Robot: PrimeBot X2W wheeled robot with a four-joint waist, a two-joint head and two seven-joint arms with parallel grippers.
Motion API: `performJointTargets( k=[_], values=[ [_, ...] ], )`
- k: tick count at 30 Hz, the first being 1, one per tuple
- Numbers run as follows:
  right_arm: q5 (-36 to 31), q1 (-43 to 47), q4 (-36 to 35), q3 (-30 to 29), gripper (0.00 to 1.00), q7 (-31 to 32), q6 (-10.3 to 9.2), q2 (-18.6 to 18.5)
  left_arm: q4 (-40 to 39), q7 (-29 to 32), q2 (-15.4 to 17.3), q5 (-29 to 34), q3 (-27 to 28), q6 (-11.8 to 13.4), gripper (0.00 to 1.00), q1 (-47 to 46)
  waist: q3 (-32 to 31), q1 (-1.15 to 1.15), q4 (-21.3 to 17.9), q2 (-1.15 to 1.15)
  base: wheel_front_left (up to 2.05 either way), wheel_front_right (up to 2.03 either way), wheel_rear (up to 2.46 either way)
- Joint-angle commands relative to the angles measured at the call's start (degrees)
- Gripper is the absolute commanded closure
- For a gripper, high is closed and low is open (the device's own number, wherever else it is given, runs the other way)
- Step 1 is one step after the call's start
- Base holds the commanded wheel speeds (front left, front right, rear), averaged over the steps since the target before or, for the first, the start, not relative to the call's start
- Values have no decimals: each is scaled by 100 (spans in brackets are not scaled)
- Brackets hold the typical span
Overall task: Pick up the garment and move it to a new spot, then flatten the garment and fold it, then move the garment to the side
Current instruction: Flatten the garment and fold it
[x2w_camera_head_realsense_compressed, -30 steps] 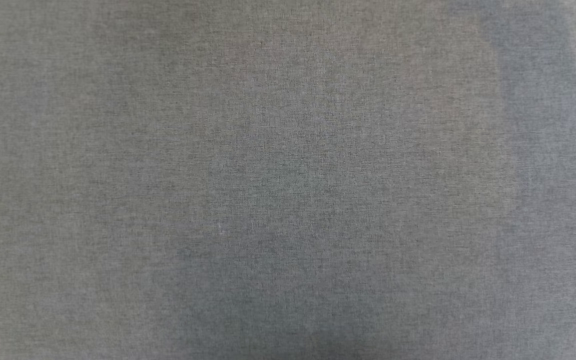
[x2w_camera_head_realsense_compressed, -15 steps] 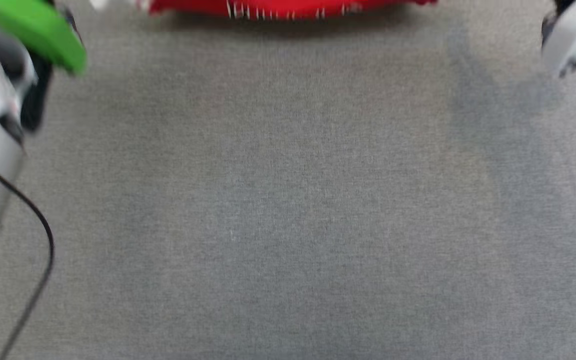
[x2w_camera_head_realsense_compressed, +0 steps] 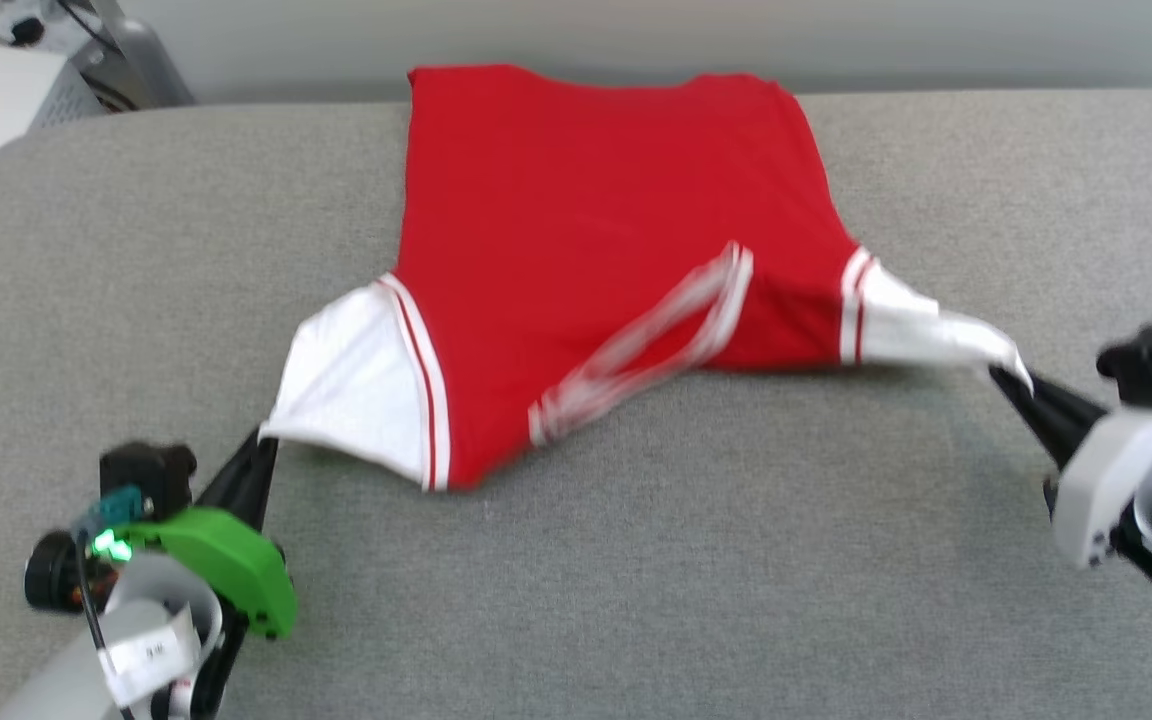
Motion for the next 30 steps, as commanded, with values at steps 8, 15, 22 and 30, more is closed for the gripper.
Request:
performJointTargets(
  k=[8, 15, 22, 30],
  values=[
    [136, 1514, 13, -313, 100, -117, -4, -209, -447, 26, 285, -312, -47, 485, 100, 1341, -676, 1, 16, 0, 0, 0, 0],
    [65, 2524, -232, -736, 100, -141, -4, -404, -764, -4, 252, -534, 68, 732, 100, 2139, -789, 1, 96, 0, 0, 0, 0],
    [107, 3237, -687, -952, 100, 551, -4, -618, -935, -23, 140, -403, 127, 831, 100, 2350, -764, 1, 164, 0, 0, 0, 0],
    [-37, 3131, -1190, -1627, 0, 1008, -4, -792, -1209, -30, 59, -84, 220, 946, 100, 2140, -584, 1, 167, 0, 0, 0, 0]
  ],
)
